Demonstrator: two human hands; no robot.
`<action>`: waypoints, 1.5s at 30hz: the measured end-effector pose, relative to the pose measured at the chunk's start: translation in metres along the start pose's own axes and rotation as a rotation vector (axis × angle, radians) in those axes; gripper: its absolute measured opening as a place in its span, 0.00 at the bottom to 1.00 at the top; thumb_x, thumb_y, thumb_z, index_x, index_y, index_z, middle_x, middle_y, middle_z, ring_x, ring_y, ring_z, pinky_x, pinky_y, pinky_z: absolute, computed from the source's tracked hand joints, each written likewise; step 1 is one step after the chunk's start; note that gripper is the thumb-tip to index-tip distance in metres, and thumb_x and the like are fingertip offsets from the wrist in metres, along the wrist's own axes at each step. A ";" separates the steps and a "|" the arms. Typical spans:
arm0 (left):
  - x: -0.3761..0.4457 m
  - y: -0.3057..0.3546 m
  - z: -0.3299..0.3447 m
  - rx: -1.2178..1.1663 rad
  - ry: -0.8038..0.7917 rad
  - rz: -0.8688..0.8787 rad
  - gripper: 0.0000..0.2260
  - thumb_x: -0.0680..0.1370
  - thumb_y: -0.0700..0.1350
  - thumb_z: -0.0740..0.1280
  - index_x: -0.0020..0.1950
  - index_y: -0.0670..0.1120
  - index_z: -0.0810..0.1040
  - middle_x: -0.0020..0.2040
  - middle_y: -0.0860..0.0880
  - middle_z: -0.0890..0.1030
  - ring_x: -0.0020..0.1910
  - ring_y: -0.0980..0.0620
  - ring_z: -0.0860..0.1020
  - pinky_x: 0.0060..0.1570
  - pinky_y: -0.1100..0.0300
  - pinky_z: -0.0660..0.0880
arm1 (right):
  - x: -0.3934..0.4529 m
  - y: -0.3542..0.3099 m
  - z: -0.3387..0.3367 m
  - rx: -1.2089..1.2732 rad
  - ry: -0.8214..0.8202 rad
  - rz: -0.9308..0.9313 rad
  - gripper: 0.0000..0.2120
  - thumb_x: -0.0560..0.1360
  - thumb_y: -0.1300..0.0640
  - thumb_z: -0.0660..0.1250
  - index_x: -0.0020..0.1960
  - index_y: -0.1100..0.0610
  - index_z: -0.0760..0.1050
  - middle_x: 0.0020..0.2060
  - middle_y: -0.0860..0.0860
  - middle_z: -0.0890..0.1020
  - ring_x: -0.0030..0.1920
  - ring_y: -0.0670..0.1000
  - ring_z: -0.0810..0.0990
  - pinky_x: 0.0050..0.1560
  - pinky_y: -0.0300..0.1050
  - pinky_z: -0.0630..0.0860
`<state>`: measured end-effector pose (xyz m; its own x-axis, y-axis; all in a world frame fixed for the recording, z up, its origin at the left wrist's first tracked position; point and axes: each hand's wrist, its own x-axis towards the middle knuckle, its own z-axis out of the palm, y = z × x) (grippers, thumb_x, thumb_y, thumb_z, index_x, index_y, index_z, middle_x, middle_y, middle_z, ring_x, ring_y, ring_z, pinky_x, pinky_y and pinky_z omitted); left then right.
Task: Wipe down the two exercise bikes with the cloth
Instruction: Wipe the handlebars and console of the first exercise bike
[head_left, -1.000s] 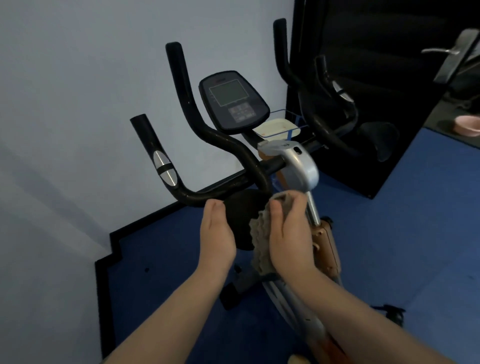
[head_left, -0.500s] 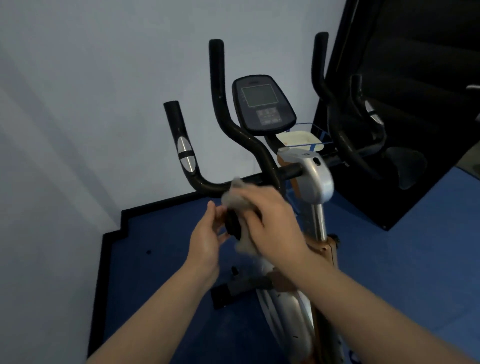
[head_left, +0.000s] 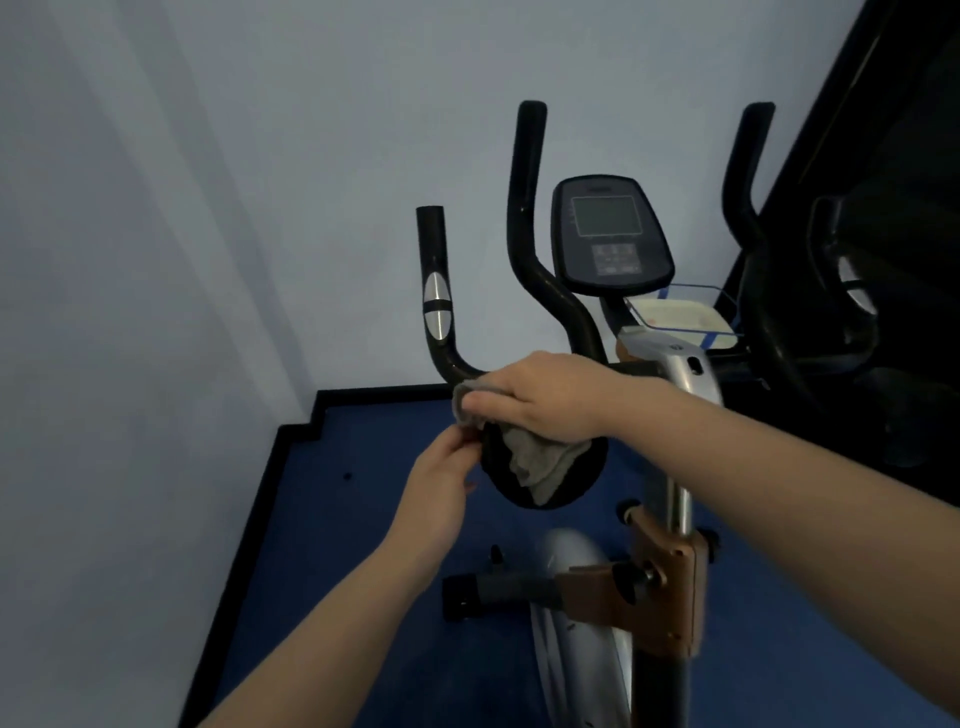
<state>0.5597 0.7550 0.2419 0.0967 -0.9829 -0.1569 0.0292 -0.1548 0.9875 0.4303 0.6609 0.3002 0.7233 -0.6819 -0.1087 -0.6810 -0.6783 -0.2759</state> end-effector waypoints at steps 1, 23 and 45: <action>0.001 0.002 -0.002 0.011 0.021 0.032 0.12 0.83 0.42 0.57 0.58 0.50 0.80 0.55 0.54 0.82 0.55 0.60 0.79 0.53 0.65 0.75 | -0.001 0.004 0.000 0.010 0.011 0.005 0.22 0.79 0.35 0.49 0.57 0.44 0.77 0.47 0.47 0.82 0.46 0.48 0.76 0.48 0.49 0.73; 0.026 0.016 0.010 0.158 0.096 0.293 0.11 0.79 0.40 0.65 0.53 0.56 0.78 0.48 0.56 0.81 0.45 0.65 0.79 0.43 0.74 0.73 | -0.037 0.006 0.025 -0.436 0.237 0.317 0.19 0.80 0.54 0.57 0.69 0.54 0.59 0.57 0.55 0.70 0.51 0.60 0.73 0.37 0.50 0.63; 0.041 0.005 0.006 0.313 0.003 0.324 0.08 0.82 0.43 0.60 0.47 0.52 0.77 0.41 0.60 0.80 0.40 0.64 0.77 0.36 0.74 0.70 | -0.045 -0.022 0.051 0.029 0.560 0.503 0.16 0.81 0.43 0.53 0.60 0.52 0.69 0.49 0.49 0.77 0.51 0.50 0.72 0.52 0.47 0.69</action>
<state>0.5582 0.7138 0.2410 0.0546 -0.9853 0.1617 -0.3055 0.1377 0.9422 0.4186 0.7204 0.2624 0.1543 -0.9500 0.2714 -0.9050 -0.2461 -0.3470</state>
